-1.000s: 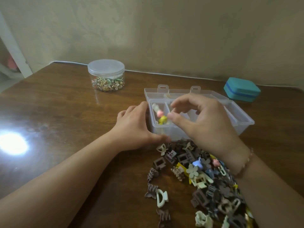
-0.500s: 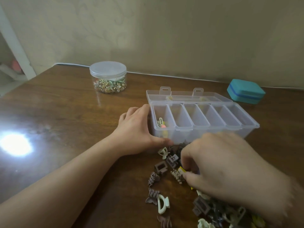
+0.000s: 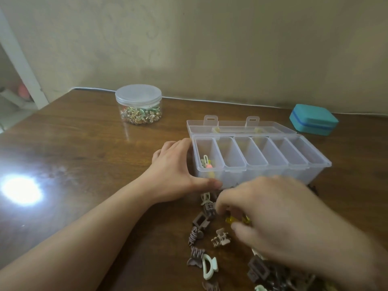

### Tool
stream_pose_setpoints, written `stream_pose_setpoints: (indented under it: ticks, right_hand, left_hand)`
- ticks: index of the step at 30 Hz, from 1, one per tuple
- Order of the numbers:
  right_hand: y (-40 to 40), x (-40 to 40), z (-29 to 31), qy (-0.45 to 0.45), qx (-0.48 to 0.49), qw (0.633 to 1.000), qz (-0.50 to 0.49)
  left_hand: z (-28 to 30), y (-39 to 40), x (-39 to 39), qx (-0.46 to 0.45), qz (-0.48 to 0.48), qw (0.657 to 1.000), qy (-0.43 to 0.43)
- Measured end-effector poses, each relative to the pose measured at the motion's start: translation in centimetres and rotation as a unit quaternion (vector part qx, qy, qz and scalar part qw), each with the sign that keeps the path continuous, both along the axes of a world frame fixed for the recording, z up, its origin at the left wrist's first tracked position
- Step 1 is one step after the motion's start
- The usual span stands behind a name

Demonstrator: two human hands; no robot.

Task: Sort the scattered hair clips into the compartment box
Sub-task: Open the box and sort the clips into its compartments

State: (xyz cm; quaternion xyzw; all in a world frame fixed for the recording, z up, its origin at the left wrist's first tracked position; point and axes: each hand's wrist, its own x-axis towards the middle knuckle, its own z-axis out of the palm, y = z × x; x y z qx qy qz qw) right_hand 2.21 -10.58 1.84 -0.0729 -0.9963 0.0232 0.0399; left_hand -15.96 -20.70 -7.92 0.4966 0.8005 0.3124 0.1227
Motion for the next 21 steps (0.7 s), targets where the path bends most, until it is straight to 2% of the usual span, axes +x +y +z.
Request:
stream_pose_setpoints:
  ticks: [1,2,4,6,8,14,17,18,21]
  right_hand:
    - [-1.3,0.9,-1.9,-0.039,-0.090,0.994,-0.050]
    - [-1.6,1.1,-0.9,-0.015,-0.178,0.980,-0.083]
    - [-0.8,1.3,-1.3,0.143,-0.309,0.937,-0.077]
    - [0.7,0.7,-2.0,0.285,-0.328,0.894,-0.112]
    - [1.7,0.0,-3.0,0.340,-0.290,0.883,-0.143]
    - [2.2,-0.1,-4.0,0.300,-0.185,0.923,-0.156]
    - [1.9,0.6,-2.7,0.301,-0.182,0.927,-0.130]
    - [1.7,1.1,-2.1,0.249,-0.183,0.942,-0.127]
    - [1.6,2.0,-1.4,-0.005,-0.127,0.982,-0.142]
  left_hand:
    - [0.0,0.0,0.0,0.001,-0.001,1.000,0.001]
    - [0.0,0.0,0.0,0.000,-0.001,1.000,0.001]
    - [-0.1,0.0,-0.1,-0.001,-0.003,1.000,0.001]
    - [-0.1,0.0,-0.1,-0.001,-0.003,1.000,-0.001]
    - [-0.1,0.1,-0.1,-0.003,-0.001,1.000,-0.002]
    - [0.1,-0.1,-0.1,-0.013,-0.002,1.000,-0.006]
    - [0.2,-0.1,0.0,-0.007,0.002,1.000,-0.009]
    - [0.2,0.0,0.0,-0.003,0.005,1.000,-0.011]
    - [0.3,0.0,0.1,0.002,0.011,1.000,-0.019]
